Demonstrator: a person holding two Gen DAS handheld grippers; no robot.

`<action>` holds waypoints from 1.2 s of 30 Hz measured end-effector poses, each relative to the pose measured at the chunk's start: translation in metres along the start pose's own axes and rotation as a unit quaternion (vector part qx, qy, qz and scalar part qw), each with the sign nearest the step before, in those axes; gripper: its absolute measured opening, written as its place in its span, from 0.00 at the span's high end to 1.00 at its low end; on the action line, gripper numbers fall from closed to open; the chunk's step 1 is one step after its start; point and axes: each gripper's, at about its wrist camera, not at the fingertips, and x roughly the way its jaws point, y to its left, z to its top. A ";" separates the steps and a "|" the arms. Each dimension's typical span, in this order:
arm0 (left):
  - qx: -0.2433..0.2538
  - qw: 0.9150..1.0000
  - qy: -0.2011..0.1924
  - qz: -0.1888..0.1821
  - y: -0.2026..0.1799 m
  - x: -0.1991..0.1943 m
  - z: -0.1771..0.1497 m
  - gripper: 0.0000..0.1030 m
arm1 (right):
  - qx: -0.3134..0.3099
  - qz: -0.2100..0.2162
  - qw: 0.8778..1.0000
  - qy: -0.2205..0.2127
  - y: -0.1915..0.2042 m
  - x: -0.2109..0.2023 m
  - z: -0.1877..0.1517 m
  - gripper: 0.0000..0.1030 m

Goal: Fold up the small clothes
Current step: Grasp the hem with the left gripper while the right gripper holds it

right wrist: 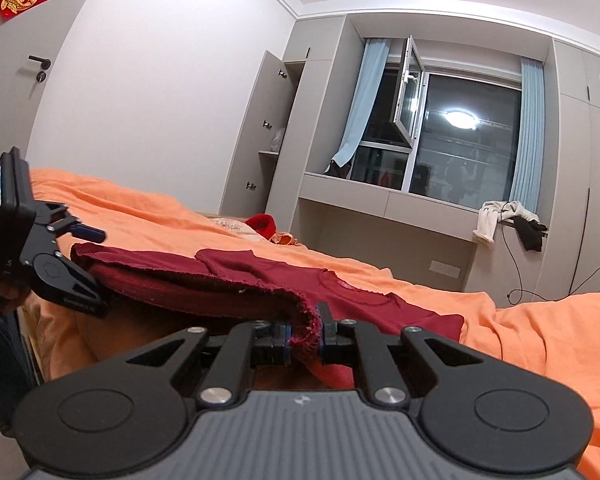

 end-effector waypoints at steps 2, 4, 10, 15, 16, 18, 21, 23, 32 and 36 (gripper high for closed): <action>-0.005 1.000 0.006 0.021 0.008 0.002 -0.002 0.23 | 0.000 -0.006 1.000 0.000 0.001 0.001 0.002 0.88; -0.013 0.999 0.012 0.037 0.018 0.002 -0.006 0.29 | -0.002 -0.016 1.000 0.002 0.003 0.004 0.005 0.88; -0.033 0.998 0.030 0.049 0.039 -0.003 -0.014 0.72 | 0.000 -0.033 0.999 0.012 0.008 0.008 0.008 0.88; -0.030 0.998 -0.016 0.057 0.042 -0.014 -0.009 0.95 | -0.006 -0.055 0.998 0.018 0.014 0.000 0.004 0.88; -0.029 0.997 -0.029 0.059 0.041 -0.018 -0.008 0.95 | -0.005 -0.060 0.998 0.020 0.015 -0.003 0.003 0.89; -0.036 0.996 -0.057 0.061 0.041 -0.029 -0.005 0.96 | -0.005 -0.071 0.997 0.022 0.018 -0.008 0.002 0.90; -0.053 0.993 -0.093 0.055 0.043 -0.044 0.001 0.97 | -0.013 -0.091 0.996 0.012 0.021 -0.019 0.002 0.90; -0.064 0.990 -0.113 0.048 0.045 -0.057 0.005 0.97 | -0.016 -0.109 0.994 -0.003 0.024 -0.029 0.005 0.91; -0.087 0.980 -0.177 0.005 0.056 -0.134 0.027 0.97 | 0.025 -0.146 0.988 -0.045 0.018 -0.101 0.025 0.91; -0.070 0.979 -0.193 -0.009 0.064 -0.174 0.029 0.97 | 0.018 -0.147 0.987 -0.060 0.024 -0.139 0.032 0.91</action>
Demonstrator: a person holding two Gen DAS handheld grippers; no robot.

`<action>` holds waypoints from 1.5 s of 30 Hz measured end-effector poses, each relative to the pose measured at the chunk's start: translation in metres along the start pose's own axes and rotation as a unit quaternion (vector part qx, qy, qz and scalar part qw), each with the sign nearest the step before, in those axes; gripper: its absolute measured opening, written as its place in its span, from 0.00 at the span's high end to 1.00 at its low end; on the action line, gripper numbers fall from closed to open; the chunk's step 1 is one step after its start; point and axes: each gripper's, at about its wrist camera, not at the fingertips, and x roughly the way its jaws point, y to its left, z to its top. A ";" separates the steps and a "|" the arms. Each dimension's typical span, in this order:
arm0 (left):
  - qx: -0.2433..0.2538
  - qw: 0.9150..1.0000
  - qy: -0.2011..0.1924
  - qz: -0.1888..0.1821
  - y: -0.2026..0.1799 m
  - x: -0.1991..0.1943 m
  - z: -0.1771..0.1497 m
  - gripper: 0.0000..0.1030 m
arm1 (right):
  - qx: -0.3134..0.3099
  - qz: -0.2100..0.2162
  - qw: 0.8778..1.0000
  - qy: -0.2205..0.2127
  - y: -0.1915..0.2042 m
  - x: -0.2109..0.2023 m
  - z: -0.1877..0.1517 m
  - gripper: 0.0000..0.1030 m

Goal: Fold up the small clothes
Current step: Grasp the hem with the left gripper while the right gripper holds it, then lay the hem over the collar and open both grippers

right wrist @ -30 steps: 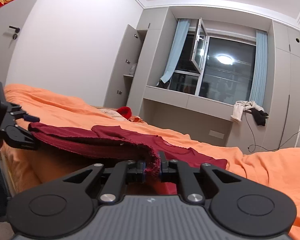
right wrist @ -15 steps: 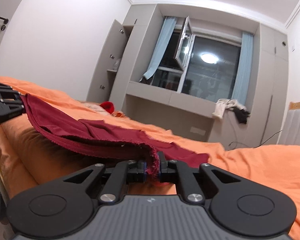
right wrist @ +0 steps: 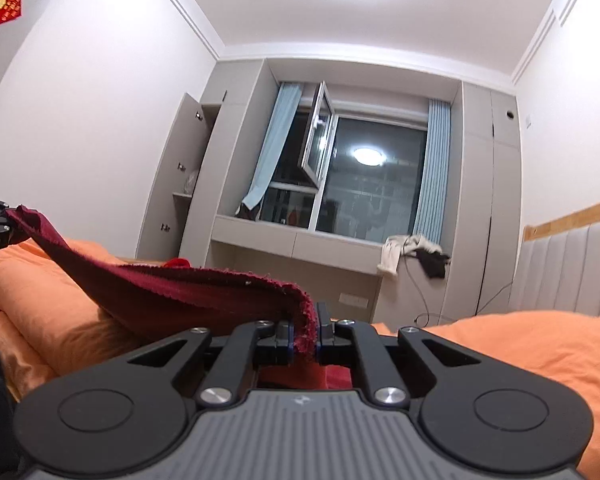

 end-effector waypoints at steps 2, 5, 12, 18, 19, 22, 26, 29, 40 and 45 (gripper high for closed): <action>0.000 1.000 0.004 -0.010 0.004 -0.014 0.008 0.97 | -0.003 0.004 1.000 -0.004 0.000 -0.012 0.005 0.91; -0.019 0.999 0.014 -0.023 0.012 -0.023 0.017 0.97 | -0.009 0.006 1.000 -0.012 0.001 -0.014 0.011 0.91; -0.054 0.998 0.029 -0.033 0.029 0.007 0.037 0.96 | -0.021 0.005 0.999 -0.035 -0.009 0.030 0.027 0.90; -0.041 0.998 0.027 -0.033 0.029 0.072 0.057 0.96 | -0.031 0.001 0.999 -0.037 -0.023 0.094 0.037 0.90; -0.041 0.998 0.028 -0.032 0.029 0.084 0.059 0.96 | -0.029 0.001 0.999 -0.035 -0.026 0.107 0.039 0.90; -0.043 0.998 0.032 -0.030 0.027 0.123 0.063 0.96 | -0.027 0.003 0.999 -0.026 -0.033 0.144 0.040 0.90; -0.040 0.998 0.048 -0.018 0.024 0.178 0.063 0.96 | -0.040 -0.001 0.999 -0.006 -0.037 0.198 0.037 0.90; -0.041 0.997 0.070 -0.014 0.025 0.222 0.056 0.96 | -0.030 0.004 0.999 0.017 -0.039 0.240 0.029 0.90; -0.050 0.983 0.177 -0.012 0.012 0.367 -0.007 0.96 | -0.019 0.024 0.989 0.144 -0.039 0.362 -0.038 0.90; -0.062 0.972 0.225 -0.013 0.006 0.406 -0.045 0.95 | -0.024 0.029 0.982 0.184 -0.035 0.388 -0.066 0.89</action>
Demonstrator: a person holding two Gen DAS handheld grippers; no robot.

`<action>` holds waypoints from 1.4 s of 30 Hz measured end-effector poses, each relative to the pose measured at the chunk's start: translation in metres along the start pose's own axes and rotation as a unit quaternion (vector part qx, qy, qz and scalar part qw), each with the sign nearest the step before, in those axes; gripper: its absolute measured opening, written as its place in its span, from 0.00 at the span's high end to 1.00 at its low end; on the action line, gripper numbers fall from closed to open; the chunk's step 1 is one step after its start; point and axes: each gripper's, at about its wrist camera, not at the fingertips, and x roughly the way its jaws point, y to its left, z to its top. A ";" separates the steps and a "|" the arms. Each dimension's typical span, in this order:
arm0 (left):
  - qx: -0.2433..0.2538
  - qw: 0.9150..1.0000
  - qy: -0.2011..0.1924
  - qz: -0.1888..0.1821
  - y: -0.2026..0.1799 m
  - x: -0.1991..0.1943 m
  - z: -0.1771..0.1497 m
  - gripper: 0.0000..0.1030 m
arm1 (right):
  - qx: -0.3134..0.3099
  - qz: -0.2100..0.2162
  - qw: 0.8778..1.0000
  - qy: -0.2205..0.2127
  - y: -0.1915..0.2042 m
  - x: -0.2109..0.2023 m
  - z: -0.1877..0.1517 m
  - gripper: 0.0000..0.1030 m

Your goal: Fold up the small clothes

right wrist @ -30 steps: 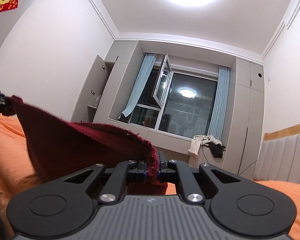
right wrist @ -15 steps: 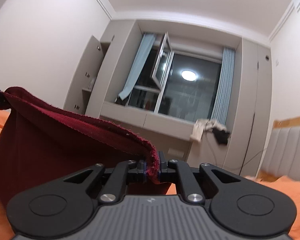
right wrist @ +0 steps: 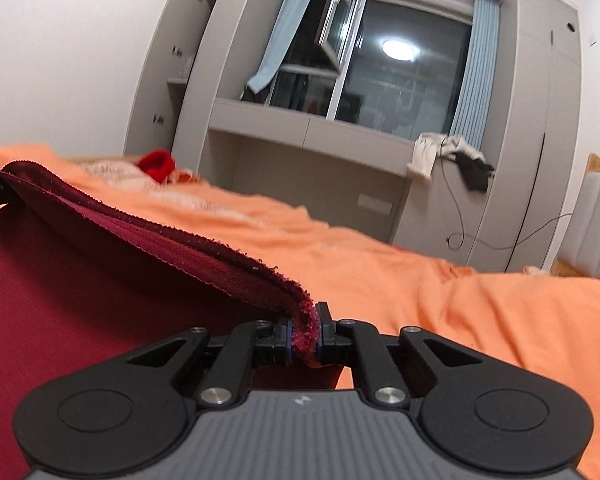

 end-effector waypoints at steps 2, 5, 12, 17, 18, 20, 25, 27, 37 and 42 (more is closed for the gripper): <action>-0.004 1.000 0.022 -0.007 0.002 0.015 -0.008 0.95 | -0.003 0.001 1.000 0.012 0.003 0.009 -0.005 0.89; -0.026 0.998 0.051 -0.020 0.006 0.027 -0.024 0.93 | 0.000 -0.002 1.000 0.031 0.006 0.016 -0.011 0.78; -0.095 0.991 0.083 -0.042 0.028 0.035 -0.045 0.56 | 0.014 -0.013 0.998 0.058 0.006 0.023 -0.027 0.56; -0.109 0.990 0.079 -0.040 0.032 0.029 -0.050 0.30 | 0.017 -0.027 0.997 0.063 0.004 0.021 -0.031 0.31; -0.107 0.990 0.079 -0.038 0.031 0.028 -0.051 0.27 | 0.015 -0.031 0.997 0.067 0.004 0.022 -0.031 0.28; -0.101 0.991 0.085 -0.033 0.030 0.030 -0.053 0.25 | 0.008 -0.038 0.996 0.081 0.004 0.024 -0.034 0.20; -0.106 0.987 0.115 -0.021 0.031 0.037 -0.061 0.23 | 0.016 -0.049 0.994 0.093 0.000 0.021 -0.040 0.05; -0.116 0.988 0.103 -0.023 0.034 0.032 -0.057 0.14 | 0.029 -0.049 0.994 0.088 -0.005 0.018 -0.039 0.01; -0.192 0.980 0.041 -0.042 0.054 -0.031 -0.036 0.01 | 0.009 -0.086 0.995 0.038 -0.010 -0.025 -0.022 0.00; -0.231 0.970 0.026 -0.075 0.053 -0.067 -0.043 0.01 | 0.051 -0.079 0.996 0.003 -0.011 -0.059 -0.009 0.00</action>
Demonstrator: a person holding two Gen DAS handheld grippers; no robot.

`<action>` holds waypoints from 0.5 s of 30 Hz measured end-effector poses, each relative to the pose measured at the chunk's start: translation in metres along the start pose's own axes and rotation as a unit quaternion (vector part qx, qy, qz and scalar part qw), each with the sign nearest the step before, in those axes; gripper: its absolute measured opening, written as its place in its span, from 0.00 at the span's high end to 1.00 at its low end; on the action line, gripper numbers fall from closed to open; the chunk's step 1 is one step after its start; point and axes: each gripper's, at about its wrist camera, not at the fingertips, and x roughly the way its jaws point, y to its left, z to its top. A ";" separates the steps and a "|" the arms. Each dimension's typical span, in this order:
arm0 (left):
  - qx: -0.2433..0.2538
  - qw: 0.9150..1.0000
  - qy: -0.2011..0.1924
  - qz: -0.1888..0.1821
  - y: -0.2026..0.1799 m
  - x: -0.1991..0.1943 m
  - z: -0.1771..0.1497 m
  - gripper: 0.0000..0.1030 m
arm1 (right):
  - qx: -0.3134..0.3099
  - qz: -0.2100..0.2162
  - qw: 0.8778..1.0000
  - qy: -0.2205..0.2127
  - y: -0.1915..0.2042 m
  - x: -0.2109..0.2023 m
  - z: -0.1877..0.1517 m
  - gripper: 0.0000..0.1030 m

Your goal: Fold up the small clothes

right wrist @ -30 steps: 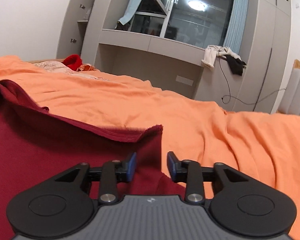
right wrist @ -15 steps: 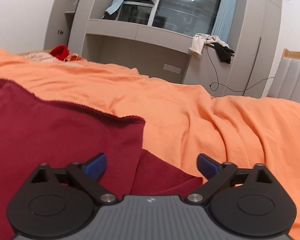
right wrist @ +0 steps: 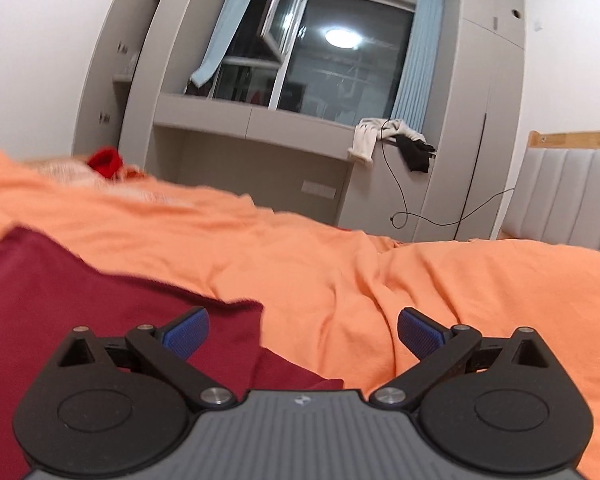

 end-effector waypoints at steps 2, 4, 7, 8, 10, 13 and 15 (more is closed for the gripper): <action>0.001 1.000 -0.002 -0.011 -0.002 -0.014 -0.009 0.01 | 0.026 0.013 1.000 -0.012 0.000 -0.016 0.003 0.00; 0.000 1.000 0.000 -0.023 -0.001 -0.029 -0.019 0.01 | 0.046 0.033 0.998 -0.023 0.004 -0.031 0.004 0.00; -0.012 0.999 0.003 -0.037 0.002 -0.053 -0.034 0.01 | 0.046 0.054 0.997 -0.035 0.015 -0.046 0.003 0.00; -0.019 0.999 0.004 -0.043 0.005 -0.061 -0.040 0.01 | 0.041 0.057 0.997 -0.039 0.019 -0.050 0.003 0.00; -0.036 0.998 0.006 -0.053 0.013 -0.076 -0.050 0.01 | 0.033 0.064 0.997 -0.042 0.028 -0.056 0.001 0.00; -0.063 0.996 0.018 -0.058 0.026 -0.089 -0.067 0.01 | 0.034 0.086 0.995 -0.039 0.043 -0.064 -0.003 0.00; -0.076 0.995 0.034 -0.060 0.032 -0.090 -0.076 0.01 | 0.031 0.103 0.994 -0.034 0.051 -0.066 -0.004 0.00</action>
